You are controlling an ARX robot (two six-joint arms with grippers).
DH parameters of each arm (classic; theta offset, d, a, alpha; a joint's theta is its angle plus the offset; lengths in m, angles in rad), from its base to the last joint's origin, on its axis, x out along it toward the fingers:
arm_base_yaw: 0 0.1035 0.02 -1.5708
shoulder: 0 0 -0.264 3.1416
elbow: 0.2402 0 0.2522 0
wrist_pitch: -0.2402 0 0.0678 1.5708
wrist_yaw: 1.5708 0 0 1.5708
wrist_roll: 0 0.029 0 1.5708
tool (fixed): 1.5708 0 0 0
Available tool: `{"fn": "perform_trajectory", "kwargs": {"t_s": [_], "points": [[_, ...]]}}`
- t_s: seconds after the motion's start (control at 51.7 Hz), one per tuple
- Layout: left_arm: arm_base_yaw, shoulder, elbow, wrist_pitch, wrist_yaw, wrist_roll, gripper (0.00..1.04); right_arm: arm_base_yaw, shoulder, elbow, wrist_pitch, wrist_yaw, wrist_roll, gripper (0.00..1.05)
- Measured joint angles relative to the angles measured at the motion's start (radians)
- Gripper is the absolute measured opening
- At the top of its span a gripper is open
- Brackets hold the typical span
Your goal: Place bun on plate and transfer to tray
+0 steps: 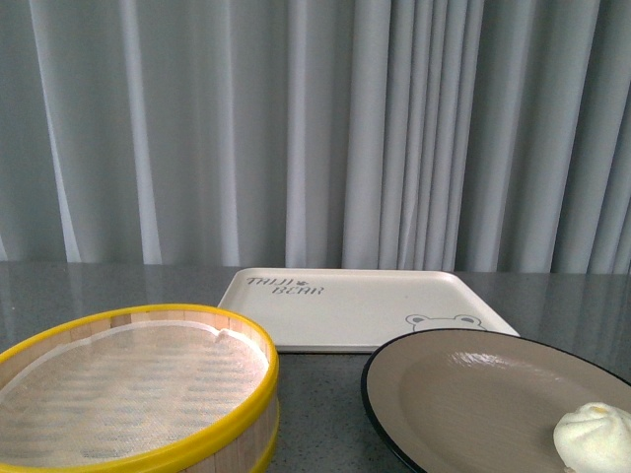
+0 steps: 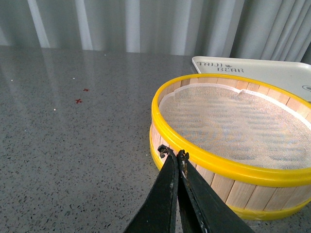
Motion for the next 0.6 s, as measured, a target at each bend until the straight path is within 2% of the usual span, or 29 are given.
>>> {"fn": "perform_trajectory", "kwargs": {"t_s": [0.232,0.6], "points": [[0.000,-0.195,-0.001,-0.180,0.000,0.000,0.04,0.000,0.000,0.000,0.000,0.000,0.000,0.96],[0.000,-0.383,-0.001,-0.361,0.001,0.000,0.04,0.000,0.000,0.000,0.000,0.000,0.000,0.96]]}}
